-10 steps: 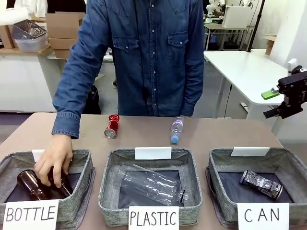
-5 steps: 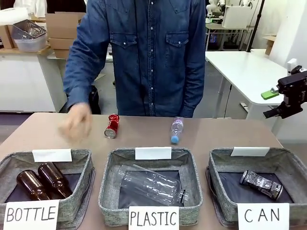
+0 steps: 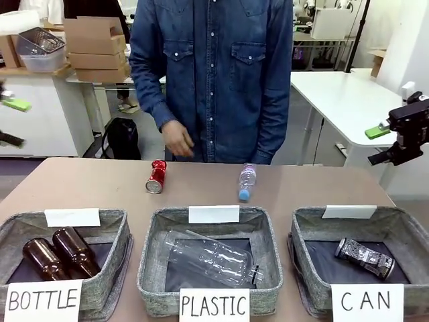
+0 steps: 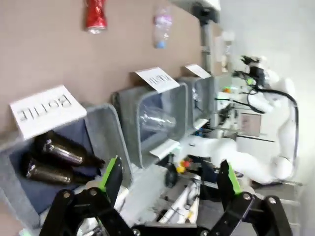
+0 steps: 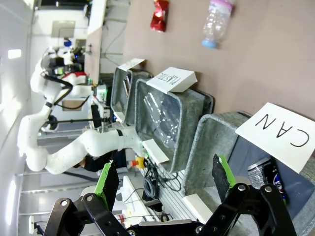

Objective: Sort the can waste into the basket.
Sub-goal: Pick up the can waste from the table and place it in the right Fabric basket.

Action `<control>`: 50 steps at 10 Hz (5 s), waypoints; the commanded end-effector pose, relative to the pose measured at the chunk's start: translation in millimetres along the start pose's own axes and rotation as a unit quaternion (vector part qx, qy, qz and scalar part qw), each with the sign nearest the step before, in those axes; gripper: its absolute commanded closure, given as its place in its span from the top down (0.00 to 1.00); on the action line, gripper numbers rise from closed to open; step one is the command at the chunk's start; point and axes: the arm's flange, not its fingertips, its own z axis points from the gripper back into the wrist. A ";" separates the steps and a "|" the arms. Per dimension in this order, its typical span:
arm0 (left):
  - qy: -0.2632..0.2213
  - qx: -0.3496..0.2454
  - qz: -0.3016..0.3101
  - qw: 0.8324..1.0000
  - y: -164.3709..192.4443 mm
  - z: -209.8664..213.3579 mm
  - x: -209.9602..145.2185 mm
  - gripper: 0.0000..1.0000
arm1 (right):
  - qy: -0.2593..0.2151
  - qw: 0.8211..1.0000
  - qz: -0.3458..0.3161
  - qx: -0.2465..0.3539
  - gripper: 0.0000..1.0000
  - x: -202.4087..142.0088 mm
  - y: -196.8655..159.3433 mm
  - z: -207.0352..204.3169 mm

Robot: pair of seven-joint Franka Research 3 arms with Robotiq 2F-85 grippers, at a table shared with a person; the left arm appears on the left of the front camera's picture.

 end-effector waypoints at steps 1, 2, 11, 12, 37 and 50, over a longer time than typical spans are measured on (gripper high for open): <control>0.035 0.083 -0.002 0.996 -5.3 -41.0 56.7 1.00 | 0.002 1.000 0.009 0.002 1.00 -0.3 0.7 2.3; 0.036 0.139 0.002 0.990 -11.0 -73.4 78.4 1.00 | 0.002 1.000 0.009 0.002 1.00 -0.3 0.7 2.3; 0.050 0.364 0.017 0.930 20.1 -302.9 182.6 1.00 | 0.002 1.000 0.009 0.002 1.00 -0.3 0.7 2.3; 0.044 0.369 0.018 0.928 27.8 -312.2 176.7 1.00 | 0.002 1.000 0.009 0.002 1.00 -0.3 0.7 2.3; 0.089 0.333 -0.219 0.913 -17.9 -95.7 9.7 0.00 | 0.002 1.000 0.009 0.002 1.00 -0.3 0.7 2.3; 0.035 -0.029 -0.433 0.900 -22.7 48.2 -136.1 0.00 | 0.002 1.000 0.009 0.002 1.00 -0.3 0.7 2.3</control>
